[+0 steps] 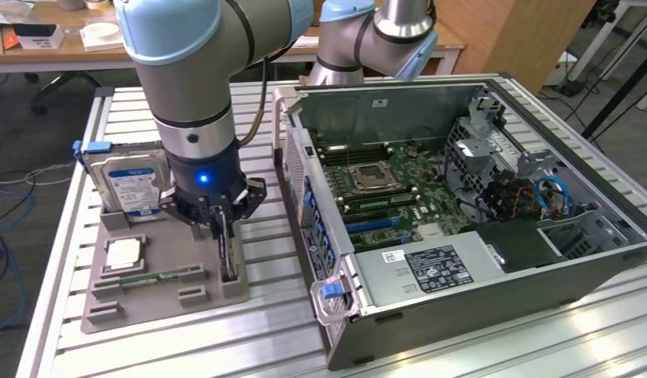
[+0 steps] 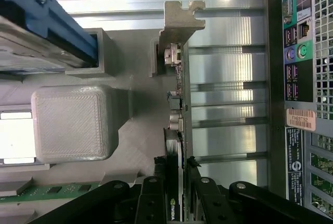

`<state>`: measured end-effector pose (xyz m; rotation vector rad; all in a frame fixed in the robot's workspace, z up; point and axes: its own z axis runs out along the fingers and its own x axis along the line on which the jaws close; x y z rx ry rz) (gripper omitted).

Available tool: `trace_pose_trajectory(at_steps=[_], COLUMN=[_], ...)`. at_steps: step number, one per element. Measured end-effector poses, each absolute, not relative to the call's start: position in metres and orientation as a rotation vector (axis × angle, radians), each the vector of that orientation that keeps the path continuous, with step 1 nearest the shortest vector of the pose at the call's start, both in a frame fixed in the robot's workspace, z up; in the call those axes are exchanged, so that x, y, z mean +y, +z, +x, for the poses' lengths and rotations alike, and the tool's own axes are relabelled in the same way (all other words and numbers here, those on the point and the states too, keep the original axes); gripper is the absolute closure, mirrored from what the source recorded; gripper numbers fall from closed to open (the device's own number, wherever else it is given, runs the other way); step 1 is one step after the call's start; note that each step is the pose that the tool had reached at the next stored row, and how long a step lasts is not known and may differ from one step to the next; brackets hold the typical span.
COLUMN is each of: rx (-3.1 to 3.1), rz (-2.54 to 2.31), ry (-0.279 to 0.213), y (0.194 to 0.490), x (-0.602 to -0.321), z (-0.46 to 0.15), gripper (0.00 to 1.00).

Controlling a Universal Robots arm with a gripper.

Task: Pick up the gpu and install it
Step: 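Pick up the gpu and move the gpu toward the slot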

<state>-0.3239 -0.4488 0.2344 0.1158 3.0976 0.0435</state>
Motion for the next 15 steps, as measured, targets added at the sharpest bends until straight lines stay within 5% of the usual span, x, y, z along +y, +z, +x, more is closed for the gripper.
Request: trace_pose_trajectory(at_steps=[15], rx=[3.097], rz=[0.116], ry=[0.044], y=[0.2344], x=[-0.4488], z=[-0.3239], gripper=[0.74])
